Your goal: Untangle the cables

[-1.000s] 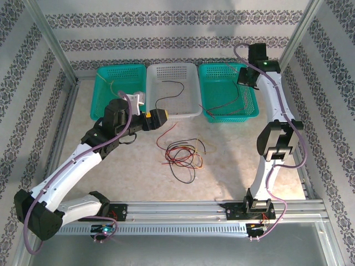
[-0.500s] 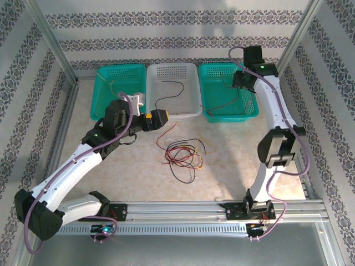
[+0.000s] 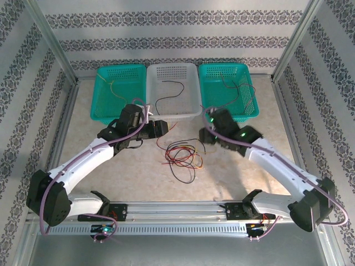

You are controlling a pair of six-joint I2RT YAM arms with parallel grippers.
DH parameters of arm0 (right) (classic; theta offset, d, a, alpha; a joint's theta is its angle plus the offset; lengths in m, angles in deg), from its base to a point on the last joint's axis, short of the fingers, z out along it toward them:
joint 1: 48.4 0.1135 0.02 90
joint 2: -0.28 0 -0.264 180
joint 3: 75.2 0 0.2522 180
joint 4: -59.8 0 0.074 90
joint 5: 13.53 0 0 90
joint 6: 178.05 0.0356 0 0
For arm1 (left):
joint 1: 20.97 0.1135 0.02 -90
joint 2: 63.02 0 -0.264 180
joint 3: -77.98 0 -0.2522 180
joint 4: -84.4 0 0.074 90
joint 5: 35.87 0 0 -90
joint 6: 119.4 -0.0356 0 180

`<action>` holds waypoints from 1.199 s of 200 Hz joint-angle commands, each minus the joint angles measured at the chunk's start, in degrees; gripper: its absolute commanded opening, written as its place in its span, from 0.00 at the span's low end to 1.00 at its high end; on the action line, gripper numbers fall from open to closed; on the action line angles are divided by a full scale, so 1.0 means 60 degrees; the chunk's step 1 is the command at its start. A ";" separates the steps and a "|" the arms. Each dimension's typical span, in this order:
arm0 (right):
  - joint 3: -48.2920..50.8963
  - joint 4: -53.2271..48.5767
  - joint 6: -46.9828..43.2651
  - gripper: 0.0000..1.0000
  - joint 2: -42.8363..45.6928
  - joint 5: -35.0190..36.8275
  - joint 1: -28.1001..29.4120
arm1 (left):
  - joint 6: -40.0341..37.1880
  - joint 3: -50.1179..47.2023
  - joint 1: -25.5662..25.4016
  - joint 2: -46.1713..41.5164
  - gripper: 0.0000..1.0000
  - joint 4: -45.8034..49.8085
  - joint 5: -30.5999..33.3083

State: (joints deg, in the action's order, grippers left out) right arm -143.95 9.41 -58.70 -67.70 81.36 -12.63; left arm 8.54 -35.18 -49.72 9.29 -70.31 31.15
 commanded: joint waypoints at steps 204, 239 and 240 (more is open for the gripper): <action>0.1451 0.2920 0.0885 0.00 -0.0814 -0.0493 0.0718 | -0.0406 0.0176 0.0273 -0.0518 0.47 0.0208 0.0164; 0.1165 0.2270 -0.0018 0.00 0.0831 -0.0921 0.0764 | -0.0433 0.0383 0.0273 -0.0394 0.49 -0.0079 -0.0127; 0.1158 0.2253 -0.0045 0.00 0.0866 -0.0934 0.0763 | -0.0440 0.0397 0.0277 -0.0393 0.49 -0.0085 -0.0148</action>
State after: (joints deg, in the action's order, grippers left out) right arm -134.61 27.12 -53.48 -67.35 77.05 -8.48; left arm 7.57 -35.31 -48.92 7.00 -69.72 31.65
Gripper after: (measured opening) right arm 0.049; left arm 0.489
